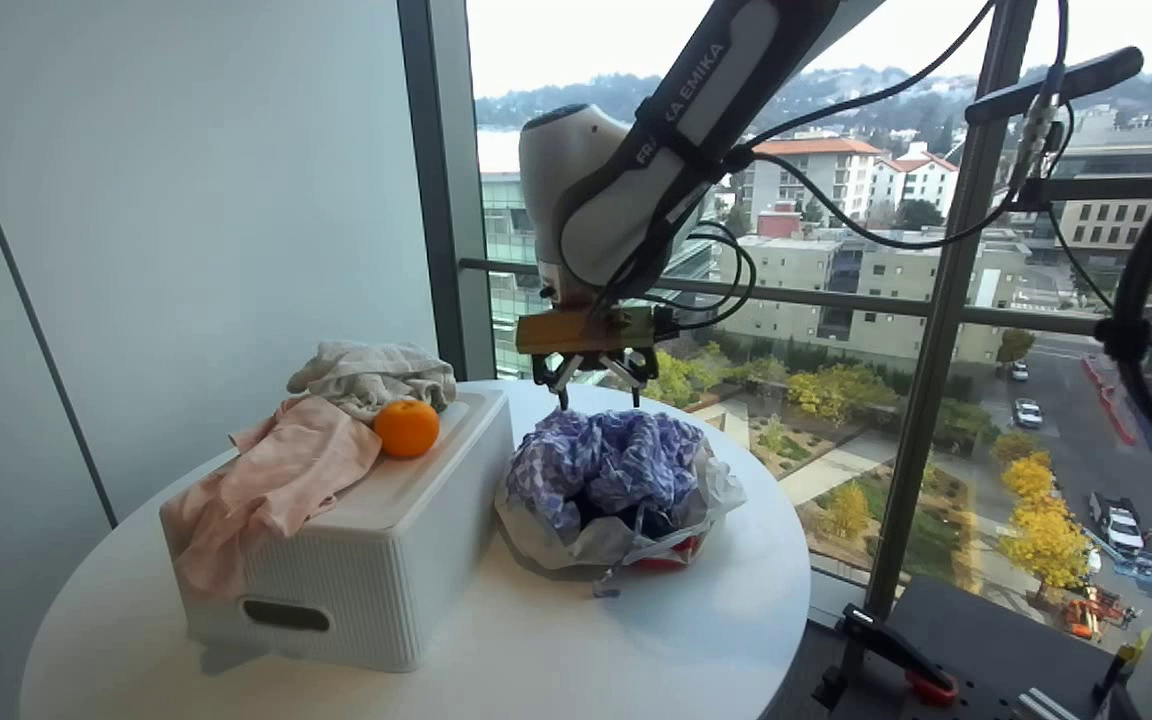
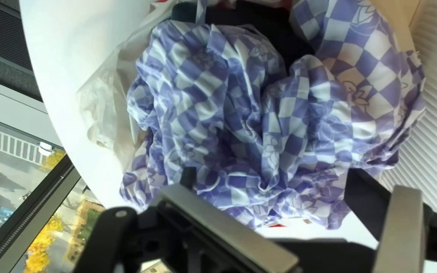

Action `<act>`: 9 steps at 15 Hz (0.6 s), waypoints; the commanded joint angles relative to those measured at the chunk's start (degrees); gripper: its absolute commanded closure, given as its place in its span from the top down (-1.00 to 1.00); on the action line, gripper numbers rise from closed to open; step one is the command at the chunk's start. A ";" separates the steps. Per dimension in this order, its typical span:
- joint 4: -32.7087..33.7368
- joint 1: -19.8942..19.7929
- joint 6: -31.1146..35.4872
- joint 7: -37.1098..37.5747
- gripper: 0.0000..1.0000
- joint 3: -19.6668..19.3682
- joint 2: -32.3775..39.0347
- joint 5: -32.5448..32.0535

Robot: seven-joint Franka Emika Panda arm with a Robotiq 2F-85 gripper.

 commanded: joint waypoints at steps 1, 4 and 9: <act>1.85 1.34 1.18 -2.45 1.00 1.08 0.13 6.97; 4.89 1.79 0.63 -2.43 0.98 1.59 3.95 14.04; 8.76 2.36 1.16 -1.61 1.00 0.76 10.37 20.42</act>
